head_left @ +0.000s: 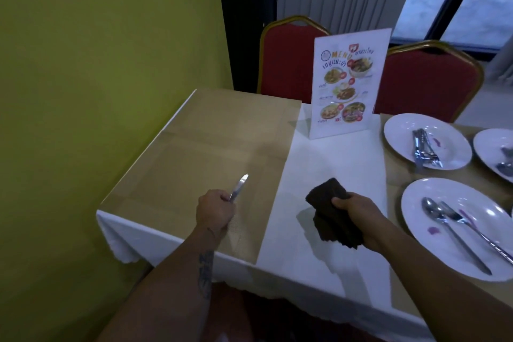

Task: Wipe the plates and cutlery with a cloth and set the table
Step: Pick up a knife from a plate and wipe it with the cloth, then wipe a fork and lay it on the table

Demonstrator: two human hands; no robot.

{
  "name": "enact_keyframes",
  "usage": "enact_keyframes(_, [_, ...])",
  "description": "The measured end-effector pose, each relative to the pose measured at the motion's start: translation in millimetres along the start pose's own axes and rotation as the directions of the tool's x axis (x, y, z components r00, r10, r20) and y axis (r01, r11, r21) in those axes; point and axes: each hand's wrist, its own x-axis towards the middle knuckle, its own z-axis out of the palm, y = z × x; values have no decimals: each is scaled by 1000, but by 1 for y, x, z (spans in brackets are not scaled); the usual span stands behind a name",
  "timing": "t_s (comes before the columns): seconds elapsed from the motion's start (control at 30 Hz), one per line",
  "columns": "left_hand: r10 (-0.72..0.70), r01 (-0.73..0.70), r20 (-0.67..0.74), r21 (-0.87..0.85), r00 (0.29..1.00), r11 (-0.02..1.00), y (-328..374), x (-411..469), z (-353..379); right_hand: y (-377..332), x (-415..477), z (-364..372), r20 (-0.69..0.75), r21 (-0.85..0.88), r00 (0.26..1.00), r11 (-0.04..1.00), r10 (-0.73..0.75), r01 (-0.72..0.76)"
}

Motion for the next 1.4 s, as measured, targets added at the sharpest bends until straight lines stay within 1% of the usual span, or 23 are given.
enact_keyframes(0.17, [21,-21,-14,13,1000,1000,-3,0,-3,-2,3,-1,30,9,1000,1000,2,-2])
enact_keyframes(0.37, [-6,6,2,11,1000,1000,-10,1,-8,1,8,-3,46,-5,999,1000,12,-12])
enact_keyframes(0.5, [65,-65,5,86,998,994,-11,-4,-7,4,9,-9,50,17,999,1000,12,-13])
enact_keyframes(0.6, [57,-54,-21,127,998,990,-13,-4,-4,7,8,-15,69,50,998,999,14,-18])
enact_keyframes(0.73, [70,-65,-25,169,997,983,-10,-3,-1,4,-3,-23,143,80,990,997,-16,4])
enact_keyframes(0.83, [119,-110,-32,209,992,972,8,-4,8,5,-5,-36,144,115,988,992,-63,47])
enact_keyframes(0.9, [166,-153,-51,201,985,968,28,-3,14,5,-5,-41,130,155,989,987,-70,49])
enact_keyframes(0.97, [243,-234,-39,155,969,960,62,-8,32,5,-14,-59,63,173,993,981,-98,86])
enact_keyframes(1.03, [315,-314,17,111,949,943,100,-15,52,6,-22,-76,31,207,994,974,-102,94])
enact_keyframes(1.13, [389,-396,160,16,907,918,160,-42,89,17,-29,-120,-52,284,997,956,-63,75])
enact_keyframes(1.2, [451,-462,270,-25,850,886,194,-66,114,22,-36,-152,-111,381,994,924,6,36])
enact_keyframes(1.27, [495,-515,365,-47,789,856,220,-92,139,29,-42,-186,-152,421,986,907,72,-1])
enact_keyframes(1.3, [505,-530,402,-57,764,846,231,-104,152,33,-43,-201,-175,449,981,893,85,3])
enact_keyframes(1.4, [531,-570,469,-69,706,819,263,-147,193,42,-49,-245,-284,442,954,896,93,44])
